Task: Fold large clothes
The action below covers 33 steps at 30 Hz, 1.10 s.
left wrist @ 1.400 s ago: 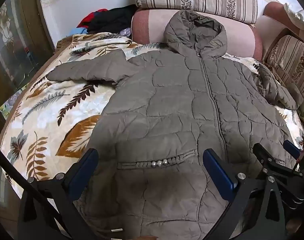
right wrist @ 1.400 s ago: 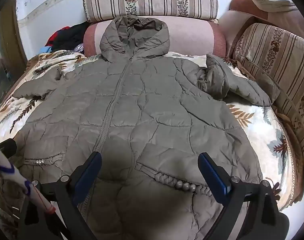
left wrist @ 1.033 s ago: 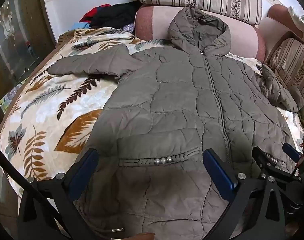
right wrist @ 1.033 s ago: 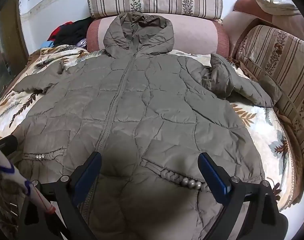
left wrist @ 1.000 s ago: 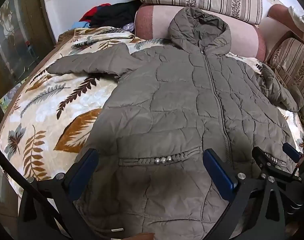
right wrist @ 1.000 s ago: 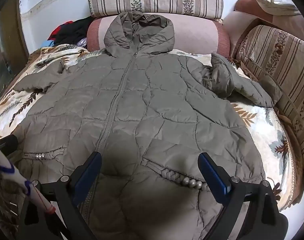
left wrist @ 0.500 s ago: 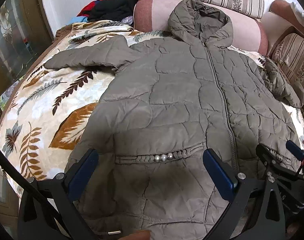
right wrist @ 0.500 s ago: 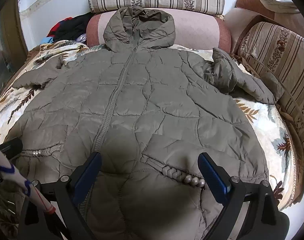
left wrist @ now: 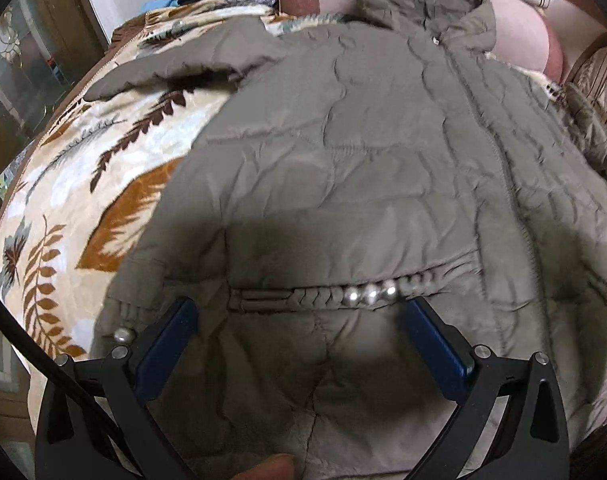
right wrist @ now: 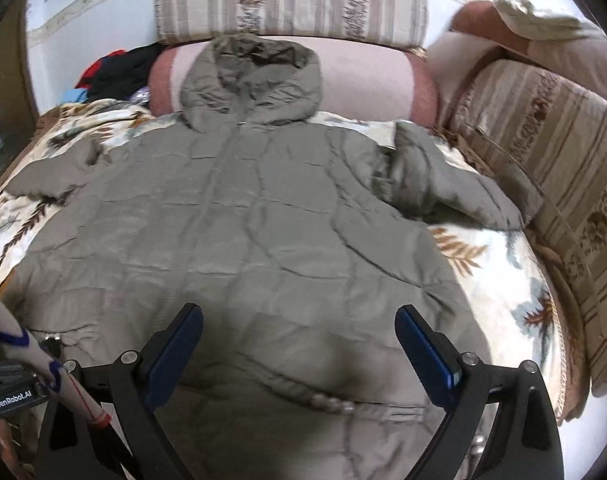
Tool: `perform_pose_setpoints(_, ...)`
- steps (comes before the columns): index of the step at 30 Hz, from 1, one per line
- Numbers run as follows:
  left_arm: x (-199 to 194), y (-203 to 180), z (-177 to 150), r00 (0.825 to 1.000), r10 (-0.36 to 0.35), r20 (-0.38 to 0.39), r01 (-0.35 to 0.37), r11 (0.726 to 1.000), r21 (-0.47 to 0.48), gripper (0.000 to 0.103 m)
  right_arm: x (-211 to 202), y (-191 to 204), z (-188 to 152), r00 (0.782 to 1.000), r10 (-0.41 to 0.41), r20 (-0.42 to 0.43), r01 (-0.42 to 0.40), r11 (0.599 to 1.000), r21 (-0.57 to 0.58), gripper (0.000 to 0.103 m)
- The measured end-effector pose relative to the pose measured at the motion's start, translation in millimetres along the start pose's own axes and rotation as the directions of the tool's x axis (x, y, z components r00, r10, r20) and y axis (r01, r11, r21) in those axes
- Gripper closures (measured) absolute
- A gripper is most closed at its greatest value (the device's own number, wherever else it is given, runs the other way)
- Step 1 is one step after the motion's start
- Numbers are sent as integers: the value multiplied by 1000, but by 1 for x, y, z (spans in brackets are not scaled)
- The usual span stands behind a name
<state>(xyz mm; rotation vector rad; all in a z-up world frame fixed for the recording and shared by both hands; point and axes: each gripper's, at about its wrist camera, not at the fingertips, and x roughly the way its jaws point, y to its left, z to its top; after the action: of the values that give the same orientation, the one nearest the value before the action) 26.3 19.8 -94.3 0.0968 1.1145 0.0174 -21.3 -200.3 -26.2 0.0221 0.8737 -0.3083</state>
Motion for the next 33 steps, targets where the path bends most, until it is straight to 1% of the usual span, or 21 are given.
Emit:
perform_pose_setpoints(1, 2, 0, 0, 1000, 4, 2, -4, 1000, 3, 0, 1, -11, 3, 1000, -29, 4, 29, 999, 17, 4)
perform_pose_setpoints(6, 9, 0, -3, 1000, 4, -3, -4, 1000, -4, 0, 3, -59, 11, 995, -99, -8, 99, 987, 127, 4)
perform_pose_setpoints(10, 12, 0, -4, 1000, -1, -3, 1, 1000, -5, 0, 0, -74, 9, 993, -116, -12, 116, 980, 162, 4)
perform_pose_setpoints(15, 11, 1, -9, 999, -8, 36, 8, 1000, 0, 0, -3, -68, 5, 994, -108, -11, 108, 984, 144, 4)
perform_pose_setpoints(19, 8, -1, -9, 999, 0, 37, 0, 1000, 14, 0, -7, -57, 3, 995, -100, -2, 99, 989, 112, 4)
perform_pose_setpoints(24, -5, 4, -10, 998, -35, 55, 35, 999, -4, 0, -16, -43, 2, 994, -109, 22, 108, 992, 64, 4)
perform_pose_setpoints(27, -19, 5, -10, 995, -42, 93, 44, 999, -14, 0, -20, -38, 2, 992, -118, 35, 117, 992, 44, 4)
perform_pose_setpoints(33, -52, 2, -8, 982, -32, 187, 30, 999, 13, 0, -25, -31, 0, 993, -114, 41, 113, 993, 30, 4)
